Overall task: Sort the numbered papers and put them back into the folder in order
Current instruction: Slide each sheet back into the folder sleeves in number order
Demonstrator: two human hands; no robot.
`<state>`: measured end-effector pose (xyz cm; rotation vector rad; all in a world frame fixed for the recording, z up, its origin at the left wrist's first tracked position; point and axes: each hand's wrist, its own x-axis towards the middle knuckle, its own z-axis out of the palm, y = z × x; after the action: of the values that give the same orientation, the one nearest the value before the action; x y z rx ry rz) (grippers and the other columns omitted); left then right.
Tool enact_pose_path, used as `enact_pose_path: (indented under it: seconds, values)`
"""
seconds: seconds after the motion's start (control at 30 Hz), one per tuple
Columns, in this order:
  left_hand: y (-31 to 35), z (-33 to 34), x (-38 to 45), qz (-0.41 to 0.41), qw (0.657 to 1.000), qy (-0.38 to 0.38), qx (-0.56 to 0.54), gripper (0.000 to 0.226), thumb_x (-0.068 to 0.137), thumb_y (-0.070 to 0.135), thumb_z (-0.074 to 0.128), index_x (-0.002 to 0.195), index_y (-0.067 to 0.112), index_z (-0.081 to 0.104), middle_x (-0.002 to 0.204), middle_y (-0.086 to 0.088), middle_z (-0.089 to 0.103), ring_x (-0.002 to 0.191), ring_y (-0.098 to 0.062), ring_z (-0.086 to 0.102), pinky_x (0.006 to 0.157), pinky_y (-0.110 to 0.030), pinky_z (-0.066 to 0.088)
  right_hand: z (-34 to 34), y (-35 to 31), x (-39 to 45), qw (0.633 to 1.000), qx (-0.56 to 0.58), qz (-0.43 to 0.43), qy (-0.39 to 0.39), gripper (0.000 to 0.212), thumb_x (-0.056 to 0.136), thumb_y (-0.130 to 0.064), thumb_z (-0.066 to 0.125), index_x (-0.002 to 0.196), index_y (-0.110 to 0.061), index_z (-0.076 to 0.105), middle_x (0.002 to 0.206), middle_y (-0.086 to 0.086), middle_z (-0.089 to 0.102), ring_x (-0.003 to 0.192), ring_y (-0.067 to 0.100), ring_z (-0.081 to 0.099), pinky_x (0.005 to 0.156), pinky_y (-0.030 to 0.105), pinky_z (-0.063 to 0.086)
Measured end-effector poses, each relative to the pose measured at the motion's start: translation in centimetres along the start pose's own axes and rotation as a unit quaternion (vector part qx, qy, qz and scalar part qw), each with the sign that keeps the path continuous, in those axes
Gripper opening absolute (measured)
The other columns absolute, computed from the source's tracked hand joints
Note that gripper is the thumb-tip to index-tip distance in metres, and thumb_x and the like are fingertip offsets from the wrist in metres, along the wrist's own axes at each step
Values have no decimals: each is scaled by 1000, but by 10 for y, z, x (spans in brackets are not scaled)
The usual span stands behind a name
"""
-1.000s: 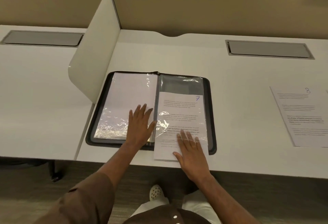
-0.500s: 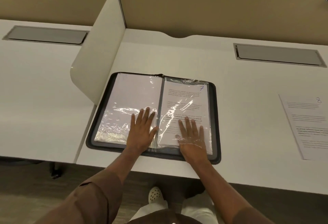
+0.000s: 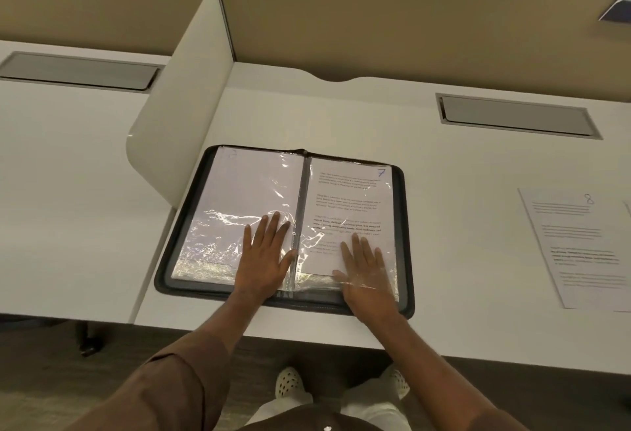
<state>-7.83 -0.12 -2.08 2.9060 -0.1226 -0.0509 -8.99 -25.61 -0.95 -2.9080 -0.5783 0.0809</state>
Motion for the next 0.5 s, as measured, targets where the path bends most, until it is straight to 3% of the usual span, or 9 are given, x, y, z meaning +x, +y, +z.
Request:
enact_pose_path:
  seconds: [0.07, 0.13, 0.2, 0.33, 0.4, 0.5]
  values:
    - [-1, 0, 0, 0, 1000, -1, -7, 67, 104, 59, 10, 162, 27, 8, 169, 2, -12, 156, -19, -12, 125, -55, 2, -10, -5, -22, 1000, 22, 0, -15, 65, 101, -29, 57, 158, -13, 31, 167, 11, 19, 154, 32, 15, 126, 50, 13]
    - [-1, 0, 0, 3, 1000, 2, -12, 67, 104, 60, 9, 162, 26, 8, 169, 2, -10, 156, -20, -10, 125, -55, 1, -24, -11, -43, 997, 60, 30, -46, 58, 103, -24, 54, 157, -21, 34, 167, 1, 19, 155, 26, 14, 125, 45, 11]
    - [-1, 0, 0, 6, 1000, 3, -14, 68, 103, 62, 7, 162, 27, 10, 170, 1, -7, 156, -21, -8, 125, -55, 2, -38, -12, -61, 996, 68, 32, -39, 49, 102, -24, 55, 150, -25, 46, 162, -1, 36, 151, 24, 29, 122, 40, 16]
    - [-8, 0, 4, 11, 999, 4, -45, 70, 101, 62, 23, 160, 25, 22, 170, 1, 3, 156, -21, -2, 124, -58, 8, -58, 3, -91, 989, 137, 44, 35, 34, 94, -19, 61, 128, -25, 66, 125, -3, 70, 115, 15, 67, 99, 26, 48]
    - [-3, -6, 7, -5, 999, -10, -49, 69, 98, 61, 32, 157, 25, 29, 169, -1, 9, 156, -24, 3, 124, -59, 8, -62, 16, -99, 980, 176, 64, 70, 32, 92, -14, 59, 120, -23, 72, 112, -4, 74, 102, 12, 69, 89, 21, 52]
    - [31, -20, 11, -27, 997, 1, -74, 58, 100, 52, 46, 151, 26, 38, 167, -6, 18, 156, -27, 8, 124, -55, 4, -61, 41, -100, 972, 186, 99, 104, 31, 92, -4, 64, 116, -20, 73, 110, -1, 74, 101, 13, 68, 86, 25, 57]
